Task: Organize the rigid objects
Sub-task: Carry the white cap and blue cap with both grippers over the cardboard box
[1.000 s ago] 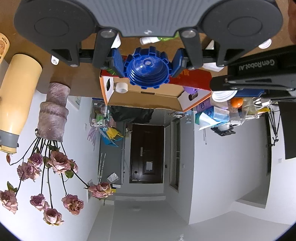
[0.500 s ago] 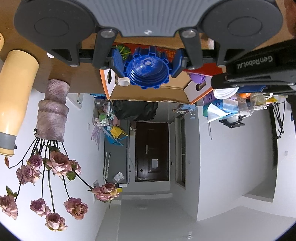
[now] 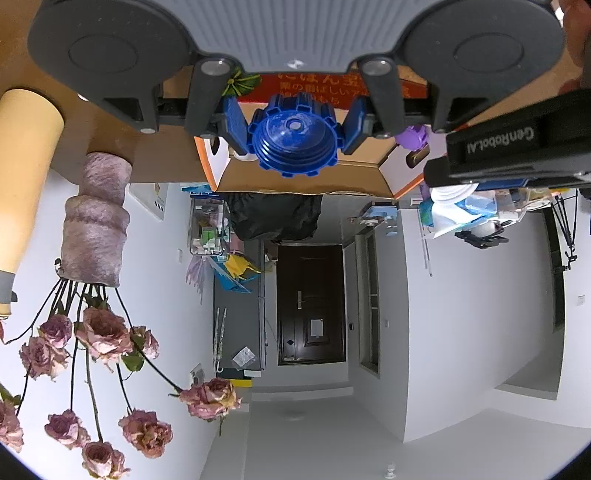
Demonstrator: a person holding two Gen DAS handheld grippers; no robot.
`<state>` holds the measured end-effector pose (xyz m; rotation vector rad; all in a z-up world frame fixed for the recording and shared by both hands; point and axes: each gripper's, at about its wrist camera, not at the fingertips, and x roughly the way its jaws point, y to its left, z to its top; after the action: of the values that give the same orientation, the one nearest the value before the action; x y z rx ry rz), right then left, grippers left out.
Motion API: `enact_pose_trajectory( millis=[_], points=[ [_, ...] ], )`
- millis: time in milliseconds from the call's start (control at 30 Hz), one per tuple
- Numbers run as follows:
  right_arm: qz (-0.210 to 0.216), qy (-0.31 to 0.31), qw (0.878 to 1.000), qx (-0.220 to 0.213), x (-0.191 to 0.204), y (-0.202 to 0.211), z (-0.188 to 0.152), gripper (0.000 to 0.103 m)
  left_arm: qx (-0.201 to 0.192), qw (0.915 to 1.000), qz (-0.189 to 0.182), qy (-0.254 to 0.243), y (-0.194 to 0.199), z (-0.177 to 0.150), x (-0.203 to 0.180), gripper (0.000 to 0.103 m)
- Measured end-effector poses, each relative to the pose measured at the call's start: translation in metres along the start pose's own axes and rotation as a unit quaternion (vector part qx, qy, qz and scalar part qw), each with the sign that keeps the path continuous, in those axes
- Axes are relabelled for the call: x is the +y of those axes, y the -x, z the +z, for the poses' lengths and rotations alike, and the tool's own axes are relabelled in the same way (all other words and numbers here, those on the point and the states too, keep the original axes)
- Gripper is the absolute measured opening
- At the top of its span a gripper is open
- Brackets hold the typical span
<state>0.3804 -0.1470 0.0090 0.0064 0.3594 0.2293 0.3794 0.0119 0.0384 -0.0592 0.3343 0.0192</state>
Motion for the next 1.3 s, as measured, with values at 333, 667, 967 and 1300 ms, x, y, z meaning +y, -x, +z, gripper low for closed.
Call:
enact_pose_trajectory(
  millis=[333, 667, 967, 1300],
  points=[
    [-0.005, -0.016, 1.000, 0.007, -0.005, -0.042, 0.006, 0.053, 0.003, 0.9999, 0.003, 0.012, -0.039, 0.010, 0.007, 0.042],
    [-0.008, -0.021, 1.000, 0.003, -0.003, -0.079, 0.015, 0.053, 0.017, 0.9997, 0.002, 0.017, -0.077, 0.022, 0.016, 0.042],
    [-0.013, -0.018, 1.000, 0.011, 0.001, -0.111, 0.021, 0.053, 0.040, 0.9989, 0.019, 0.018, -0.113, 0.028, 0.026, 0.042],
    [-0.027, -0.023, 0.999, 0.021, -0.002, -0.136, 0.018, 0.053, 0.071, 0.9962, 0.047, 0.019, -0.148, 0.022, 0.040, 0.042]
  ],
)
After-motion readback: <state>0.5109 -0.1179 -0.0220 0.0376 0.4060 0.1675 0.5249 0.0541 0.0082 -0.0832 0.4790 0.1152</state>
